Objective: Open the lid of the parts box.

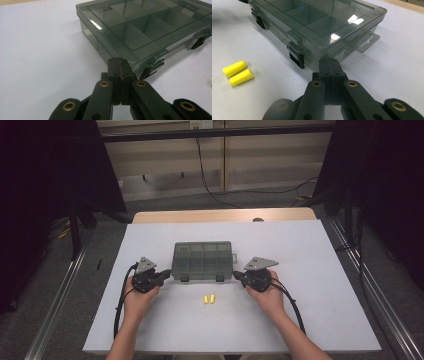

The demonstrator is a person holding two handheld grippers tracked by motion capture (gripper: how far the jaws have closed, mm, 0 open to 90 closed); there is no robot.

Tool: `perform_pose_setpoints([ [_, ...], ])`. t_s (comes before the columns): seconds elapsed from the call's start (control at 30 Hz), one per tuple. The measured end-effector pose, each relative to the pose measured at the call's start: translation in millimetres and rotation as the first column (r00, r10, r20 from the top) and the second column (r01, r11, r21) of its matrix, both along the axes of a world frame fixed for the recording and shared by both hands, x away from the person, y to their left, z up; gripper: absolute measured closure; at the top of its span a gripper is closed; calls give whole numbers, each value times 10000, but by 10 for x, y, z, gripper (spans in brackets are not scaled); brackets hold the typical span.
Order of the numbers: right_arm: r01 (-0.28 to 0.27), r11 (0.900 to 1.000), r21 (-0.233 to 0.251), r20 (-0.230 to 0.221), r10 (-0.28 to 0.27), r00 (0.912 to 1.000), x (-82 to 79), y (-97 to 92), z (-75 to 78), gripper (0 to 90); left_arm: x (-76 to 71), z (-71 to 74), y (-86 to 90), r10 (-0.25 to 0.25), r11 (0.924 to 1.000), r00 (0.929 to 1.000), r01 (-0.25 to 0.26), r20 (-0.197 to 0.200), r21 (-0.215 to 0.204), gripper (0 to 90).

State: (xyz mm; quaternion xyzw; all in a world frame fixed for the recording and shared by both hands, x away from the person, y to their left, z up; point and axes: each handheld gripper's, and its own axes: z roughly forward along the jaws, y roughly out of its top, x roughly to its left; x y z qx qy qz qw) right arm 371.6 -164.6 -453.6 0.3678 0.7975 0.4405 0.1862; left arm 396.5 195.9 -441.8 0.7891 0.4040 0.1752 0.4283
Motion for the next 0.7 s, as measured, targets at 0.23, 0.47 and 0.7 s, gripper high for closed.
perform_pose_setpoints([
  [0.23, 0, 9993, 367, 241, -9, 9997, -15, -11, 55, 900, 2, -6, 4, -5, 10000, 9999, 5, -102, 7, 899],
  [0.47, 99, 9988, 486, 334, -115, 9994, -13, -24, 69, 900, -3, 8, 12, 41, 9999, 10000, -41, -23, -112, 896],
  [0.7, 141, 9970, 756, 362, -169, 9992, 11, 3, 92, 900, -13, 44, 5, -15, 9996, 10000, 17, 64, -271, 894],
])
